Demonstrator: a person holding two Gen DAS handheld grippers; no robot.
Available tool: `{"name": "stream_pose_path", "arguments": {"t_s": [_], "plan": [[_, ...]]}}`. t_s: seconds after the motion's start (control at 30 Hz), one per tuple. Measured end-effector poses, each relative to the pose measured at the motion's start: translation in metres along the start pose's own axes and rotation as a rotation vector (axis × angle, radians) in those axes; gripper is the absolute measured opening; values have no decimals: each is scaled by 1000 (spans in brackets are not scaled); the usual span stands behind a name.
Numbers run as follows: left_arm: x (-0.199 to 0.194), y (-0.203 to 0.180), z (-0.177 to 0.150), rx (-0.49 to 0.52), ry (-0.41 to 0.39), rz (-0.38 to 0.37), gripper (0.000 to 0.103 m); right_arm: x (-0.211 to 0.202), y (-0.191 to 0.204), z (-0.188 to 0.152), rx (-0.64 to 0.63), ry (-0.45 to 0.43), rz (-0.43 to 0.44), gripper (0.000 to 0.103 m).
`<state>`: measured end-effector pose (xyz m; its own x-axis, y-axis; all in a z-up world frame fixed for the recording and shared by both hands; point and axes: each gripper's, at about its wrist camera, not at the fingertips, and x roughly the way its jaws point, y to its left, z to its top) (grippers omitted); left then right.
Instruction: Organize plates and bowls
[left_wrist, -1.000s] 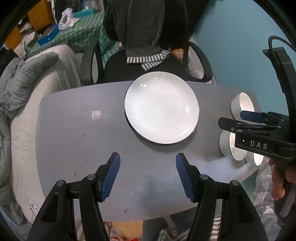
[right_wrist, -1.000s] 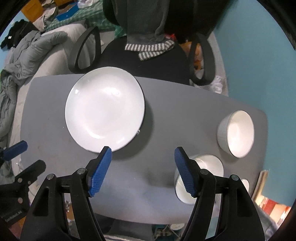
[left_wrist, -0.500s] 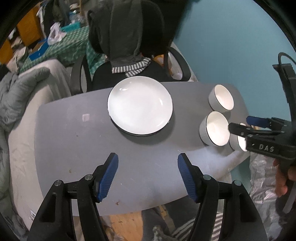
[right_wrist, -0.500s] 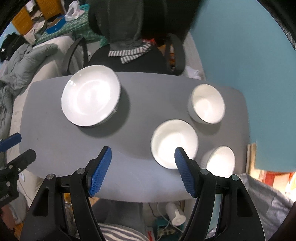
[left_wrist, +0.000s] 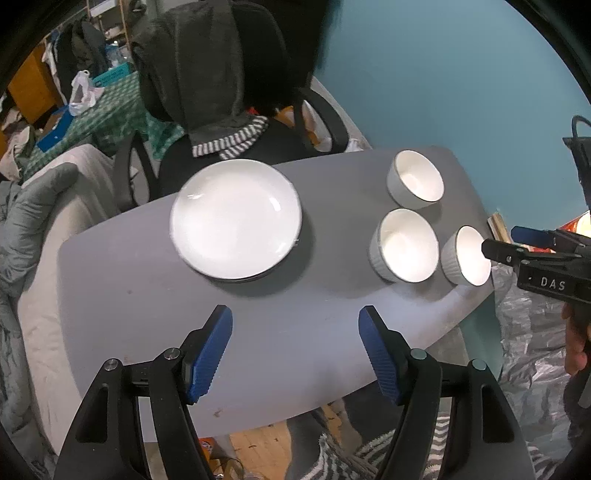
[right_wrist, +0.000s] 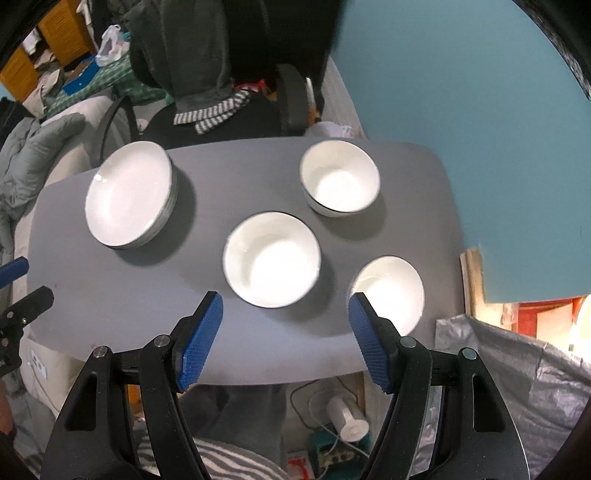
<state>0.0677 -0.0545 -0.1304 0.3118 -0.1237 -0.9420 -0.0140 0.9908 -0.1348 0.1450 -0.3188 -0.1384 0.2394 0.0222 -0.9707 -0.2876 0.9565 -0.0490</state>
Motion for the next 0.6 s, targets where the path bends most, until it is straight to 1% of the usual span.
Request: {"name": "stream_pose_path", "arguments": {"t_s": [0.13,0.27,0.47,0.6], "plan": [[13,-21,9,6,16,-6,72,7,-18,-2,-3,6,-2,70],[29,-41,19,6,43,-10,72,23,-39,3,-7,17,15,70],[59,-72,35,41,86,17,72,53,-53,19,-47,45,53,70],[82,-79,43,-6,127,9,72,72,-55,27,-96,57,81,70]]}}
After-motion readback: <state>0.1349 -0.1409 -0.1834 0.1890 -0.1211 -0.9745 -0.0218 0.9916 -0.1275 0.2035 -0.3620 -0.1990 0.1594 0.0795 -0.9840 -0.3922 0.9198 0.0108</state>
